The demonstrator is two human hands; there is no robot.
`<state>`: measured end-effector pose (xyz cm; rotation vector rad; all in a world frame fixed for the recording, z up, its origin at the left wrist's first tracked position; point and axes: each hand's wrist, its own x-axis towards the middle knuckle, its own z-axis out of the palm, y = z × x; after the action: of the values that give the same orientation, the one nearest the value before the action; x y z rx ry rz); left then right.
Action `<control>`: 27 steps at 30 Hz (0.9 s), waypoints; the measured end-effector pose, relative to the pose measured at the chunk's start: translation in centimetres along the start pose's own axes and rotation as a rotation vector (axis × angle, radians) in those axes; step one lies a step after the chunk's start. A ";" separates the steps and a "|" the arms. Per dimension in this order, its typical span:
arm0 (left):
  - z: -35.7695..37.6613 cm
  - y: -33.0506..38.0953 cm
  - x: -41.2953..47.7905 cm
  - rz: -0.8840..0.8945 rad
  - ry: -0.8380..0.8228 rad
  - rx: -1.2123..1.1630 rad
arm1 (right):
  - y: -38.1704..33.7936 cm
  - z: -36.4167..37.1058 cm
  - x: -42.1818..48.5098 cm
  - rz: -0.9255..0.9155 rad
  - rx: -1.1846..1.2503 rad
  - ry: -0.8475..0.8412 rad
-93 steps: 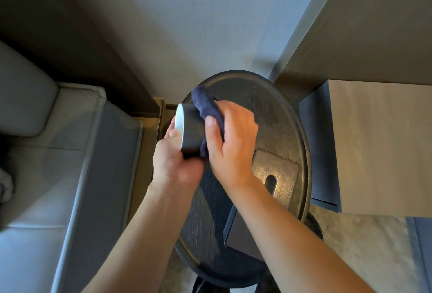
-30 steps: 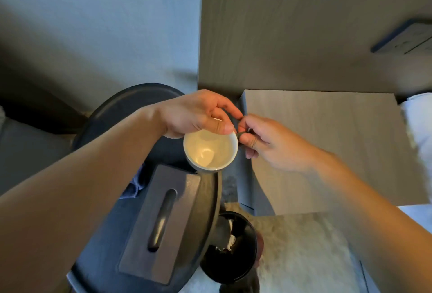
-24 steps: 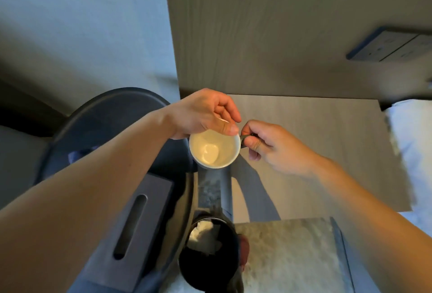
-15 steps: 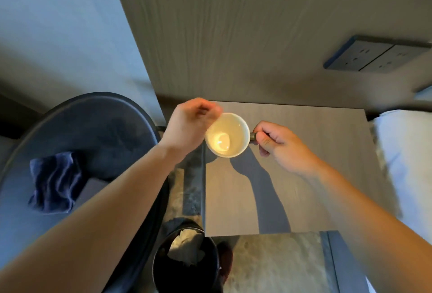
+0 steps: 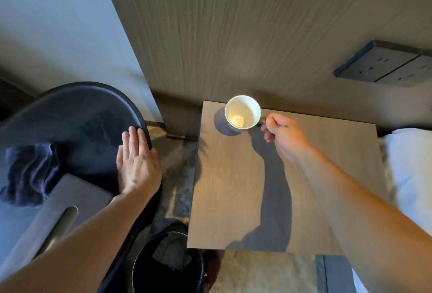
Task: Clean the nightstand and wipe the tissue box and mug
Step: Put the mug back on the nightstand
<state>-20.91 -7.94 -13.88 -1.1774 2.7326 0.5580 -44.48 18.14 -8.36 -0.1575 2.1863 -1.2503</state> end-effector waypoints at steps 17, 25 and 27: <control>1.1 0.3 -0.1 -0.024 0.094 0.051 | -0.1 -0.3 4.1 0.031 0.087 0.011; 0.9 0.5 -0.2 -0.023 0.076 0.069 | 0.3 -0.2 3.8 0.026 0.124 0.071; 0.9 0.5 -0.3 -0.025 0.080 0.067 | 0.2 -0.1 3.4 0.030 0.139 0.091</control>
<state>-21.15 -7.09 -14.49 -1.2420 2.7747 0.4220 -47.27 16.99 -10.03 -0.0118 2.1597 -1.4120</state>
